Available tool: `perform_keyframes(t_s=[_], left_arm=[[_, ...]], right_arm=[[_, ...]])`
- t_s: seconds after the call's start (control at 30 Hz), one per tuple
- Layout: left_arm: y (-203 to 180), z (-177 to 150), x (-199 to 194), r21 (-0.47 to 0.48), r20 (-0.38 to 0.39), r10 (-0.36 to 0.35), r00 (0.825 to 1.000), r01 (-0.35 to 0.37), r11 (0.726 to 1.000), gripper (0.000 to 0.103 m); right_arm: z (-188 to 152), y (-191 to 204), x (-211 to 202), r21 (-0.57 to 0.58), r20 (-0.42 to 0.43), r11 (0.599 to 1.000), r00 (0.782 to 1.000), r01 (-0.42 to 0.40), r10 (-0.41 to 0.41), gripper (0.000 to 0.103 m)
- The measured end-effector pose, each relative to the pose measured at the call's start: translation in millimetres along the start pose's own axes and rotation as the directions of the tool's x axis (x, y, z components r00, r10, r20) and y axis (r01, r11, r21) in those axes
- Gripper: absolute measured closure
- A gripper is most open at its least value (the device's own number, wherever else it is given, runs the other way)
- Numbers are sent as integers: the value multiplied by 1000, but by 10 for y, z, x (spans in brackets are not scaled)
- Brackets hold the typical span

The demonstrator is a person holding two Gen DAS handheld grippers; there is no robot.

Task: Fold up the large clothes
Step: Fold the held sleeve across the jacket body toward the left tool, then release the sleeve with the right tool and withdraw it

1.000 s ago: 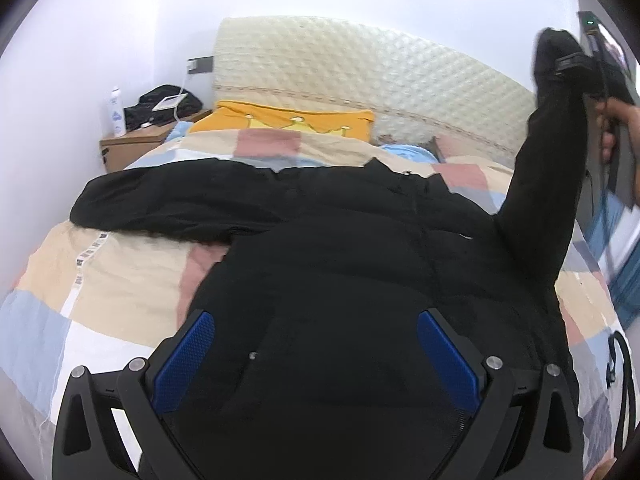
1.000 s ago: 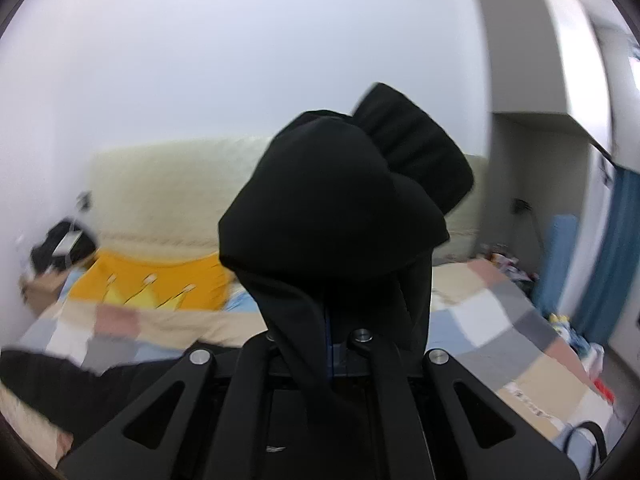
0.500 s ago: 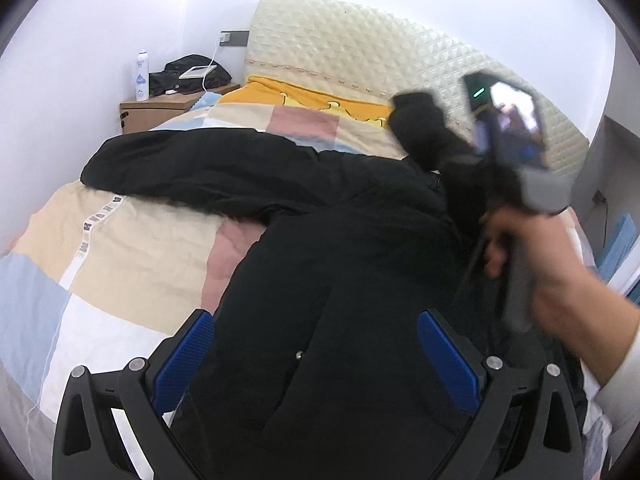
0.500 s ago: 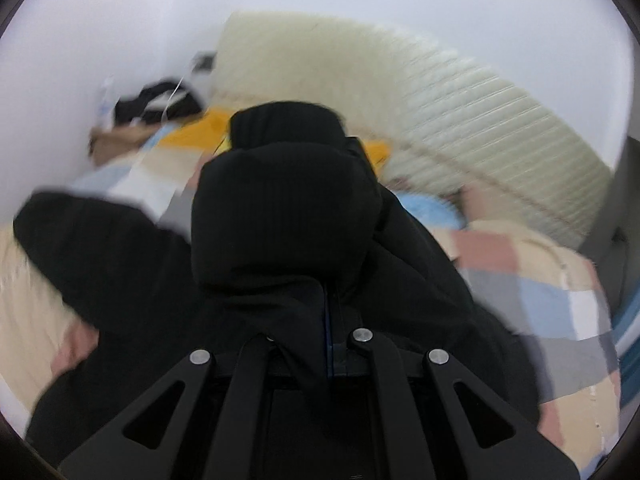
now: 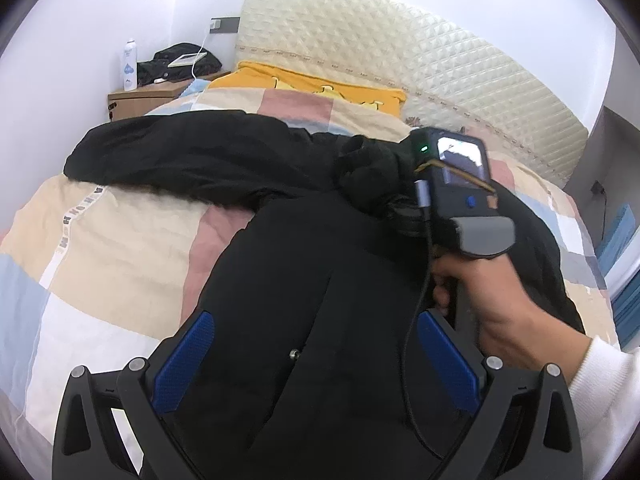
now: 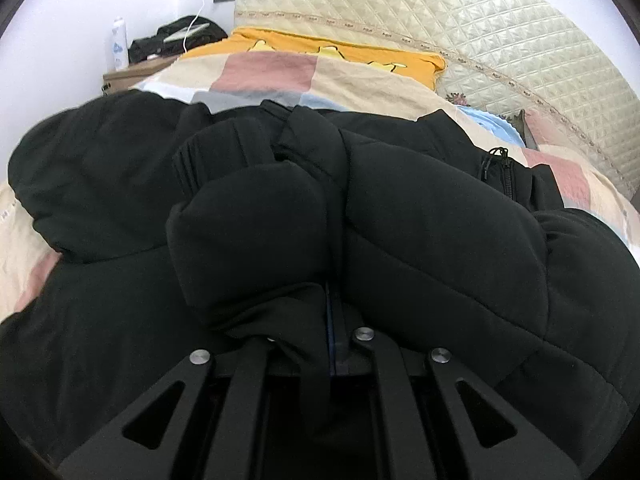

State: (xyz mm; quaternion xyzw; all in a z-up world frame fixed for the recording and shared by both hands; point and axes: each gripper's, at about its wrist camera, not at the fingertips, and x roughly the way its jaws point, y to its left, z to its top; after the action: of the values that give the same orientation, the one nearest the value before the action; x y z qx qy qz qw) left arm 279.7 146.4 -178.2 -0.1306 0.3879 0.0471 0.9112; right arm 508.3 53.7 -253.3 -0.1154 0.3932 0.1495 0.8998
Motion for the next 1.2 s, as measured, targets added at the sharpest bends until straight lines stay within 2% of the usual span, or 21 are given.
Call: perform_keyframes(t_s=[0.13, 0.33, 0.37, 0.43, 0.5, 0.53, 0.57, 0.7, 0.8, 0.93, 1.03, 1.2], left_arm=[[33, 15, 1, -6, 0, 11, 1000, -11, 1000, 0], [3, 6, -108, 3, 17, 4, 1000, -4, 1000, 0], [3, 6, -125, 5, 21, 2, 1000, -2, 1000, 0], [-6, 6, -166, 8, 25, -2, 1000, 2, 1000, 0], [-21, 0, -218, 10, 29, -13, 1000, 13, 1000, 0], [-30, 0, -238, 10, 32, -14, 999, 14, 1000, 0], [-42, -11, -271, 14, 41, -14, 999, 13, 1000, 0], [-118, -38, -358, 38, 57, -11, 998, 9, 999, 0], [-221, -73, -425, 36, 59, -49, 997, 47, 998, 0], [-457, -122, -591, 98, 104, -59, 993, 49, 994, 0], [-566, -118, -755, 136, 135, -121, 984, 102, 985, 0], [-731, -169, -1004, 163, 163, -172, 971, 145, 976, 0]], right_arm=[[28, -63, -89, 28, -41, 999, 998, -38, 39, 95], [37, -54, -405, -6, -96, 999, 995, -41, 40, 88], [30, -60, -484, -8, -102, 999, 994, -38, 37, 84], [16, -73, -634, -13, -104, 999, 994, -33, 32, 69], [-13, -103, -828, -17, -92, 1000, 996, -24, 23, 30], [-23, -123, -908, -11, -77, 1000, 997, -21, 20, 21], [-27, -151, -1025, -1, -54, 1000, 998, -16, 16, 17], [-49, -286, -1459, 44, -11, 999, 1000, -26, 26, 17], [-146, -424, -1840, 75, 39, 997, 999, -33, 30, 17], [-372, -646, -2256, 108, 78, 994, 997, -14, 6, 17], [-545, -778, -2573, 133, 118, 991, 993, 7, -23, 17], [-787, -970, -3035, 194, 174, 981, 983, 19, -53, 17]])
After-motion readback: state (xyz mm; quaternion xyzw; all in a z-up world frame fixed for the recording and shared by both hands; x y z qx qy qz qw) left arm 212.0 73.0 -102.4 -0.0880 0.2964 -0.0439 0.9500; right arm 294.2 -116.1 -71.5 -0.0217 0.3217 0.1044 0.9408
